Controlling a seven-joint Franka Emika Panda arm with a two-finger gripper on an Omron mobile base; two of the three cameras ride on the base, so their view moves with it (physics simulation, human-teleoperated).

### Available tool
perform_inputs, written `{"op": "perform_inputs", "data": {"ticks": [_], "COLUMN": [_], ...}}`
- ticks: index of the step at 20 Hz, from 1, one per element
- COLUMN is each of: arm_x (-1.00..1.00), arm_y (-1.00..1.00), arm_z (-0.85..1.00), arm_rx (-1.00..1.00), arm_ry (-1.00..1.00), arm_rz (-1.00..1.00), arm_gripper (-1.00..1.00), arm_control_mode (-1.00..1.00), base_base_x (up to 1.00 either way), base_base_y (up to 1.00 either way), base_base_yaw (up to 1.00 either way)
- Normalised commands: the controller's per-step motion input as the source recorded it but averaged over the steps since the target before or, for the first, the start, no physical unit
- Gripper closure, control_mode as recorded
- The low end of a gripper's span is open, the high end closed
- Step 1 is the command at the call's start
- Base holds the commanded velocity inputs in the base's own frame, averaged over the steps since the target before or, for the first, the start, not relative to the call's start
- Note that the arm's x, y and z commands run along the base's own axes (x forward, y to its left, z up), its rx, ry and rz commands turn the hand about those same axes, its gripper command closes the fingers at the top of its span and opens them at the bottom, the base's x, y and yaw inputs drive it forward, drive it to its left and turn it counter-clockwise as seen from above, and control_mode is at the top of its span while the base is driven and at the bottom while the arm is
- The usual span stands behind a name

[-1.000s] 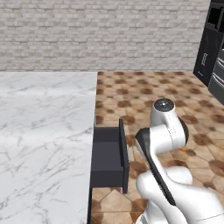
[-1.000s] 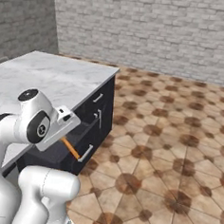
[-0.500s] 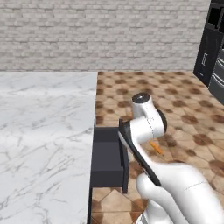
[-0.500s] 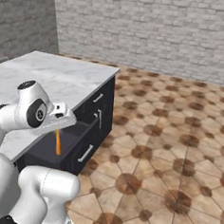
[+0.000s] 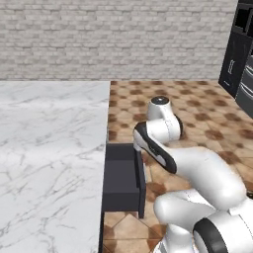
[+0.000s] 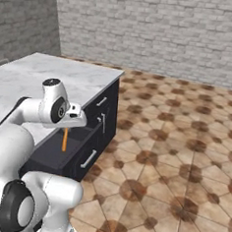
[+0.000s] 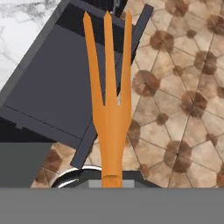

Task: Organize the utensils by type. Pick up the wooden spoons from the counter and place them in the open cabinet. Then pick up the metallic utensils from the counter and place them in the open drawer.

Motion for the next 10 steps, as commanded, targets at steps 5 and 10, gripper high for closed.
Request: {"op": "perform_inputs", "data": {"ticks": [5,10], "arm_x": [0.56,0.57], "arm_y": [0.17,0.16], "arm_z": [-0.39,-0.42], "arm_rx": [0.10,0.15], "arm_ry": [0.00,0.03], "arm_rz": [-0.24,-0.26], "arm_gripper": [1.00,1.00], "arm_control_mode": [-1.00,-1.00], "base_base_x": [0.00,0.00], "base_base_y": [0.00,0.00], "base_base_yaw": [0.00,0.00]}}
